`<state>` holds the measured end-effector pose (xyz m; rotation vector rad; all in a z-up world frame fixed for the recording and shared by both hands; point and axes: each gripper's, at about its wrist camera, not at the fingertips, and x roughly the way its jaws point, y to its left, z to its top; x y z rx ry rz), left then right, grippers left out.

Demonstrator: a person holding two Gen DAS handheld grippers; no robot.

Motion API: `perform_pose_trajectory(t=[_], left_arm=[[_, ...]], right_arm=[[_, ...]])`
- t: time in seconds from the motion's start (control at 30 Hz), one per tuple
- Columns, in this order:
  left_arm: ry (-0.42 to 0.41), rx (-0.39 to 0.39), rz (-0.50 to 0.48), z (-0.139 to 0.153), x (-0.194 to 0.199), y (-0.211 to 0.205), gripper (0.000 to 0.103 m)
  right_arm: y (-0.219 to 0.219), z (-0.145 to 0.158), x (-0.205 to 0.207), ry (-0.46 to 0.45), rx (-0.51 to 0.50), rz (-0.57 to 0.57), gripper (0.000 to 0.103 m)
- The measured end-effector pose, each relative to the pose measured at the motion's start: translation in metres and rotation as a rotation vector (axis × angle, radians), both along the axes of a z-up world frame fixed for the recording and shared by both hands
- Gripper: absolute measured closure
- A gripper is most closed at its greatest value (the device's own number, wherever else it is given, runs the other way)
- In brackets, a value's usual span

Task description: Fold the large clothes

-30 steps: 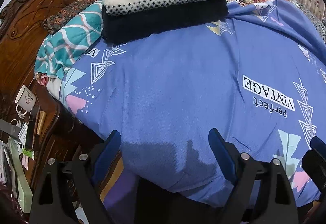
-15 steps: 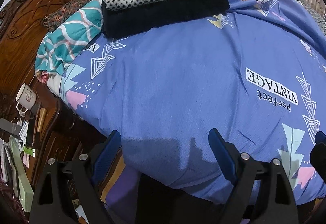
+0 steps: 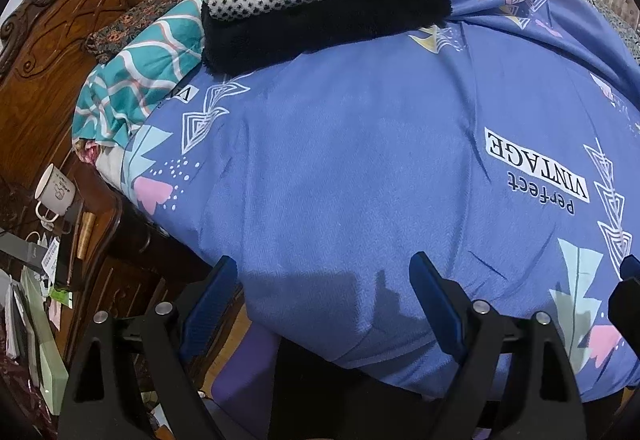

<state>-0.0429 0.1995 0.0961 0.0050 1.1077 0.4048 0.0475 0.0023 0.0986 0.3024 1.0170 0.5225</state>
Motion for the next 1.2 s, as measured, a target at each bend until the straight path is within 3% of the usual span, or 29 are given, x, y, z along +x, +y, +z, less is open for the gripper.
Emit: perform_pose_trajectory(t=[1.2], left_arm=[[-0.007,0.03,-0.012,0.0025,-0.0029,-0.0008,0.0]], right_arm=[[-0.0008,0.0042,0.0017,-0.011,-0.001,0.006,0.006]])
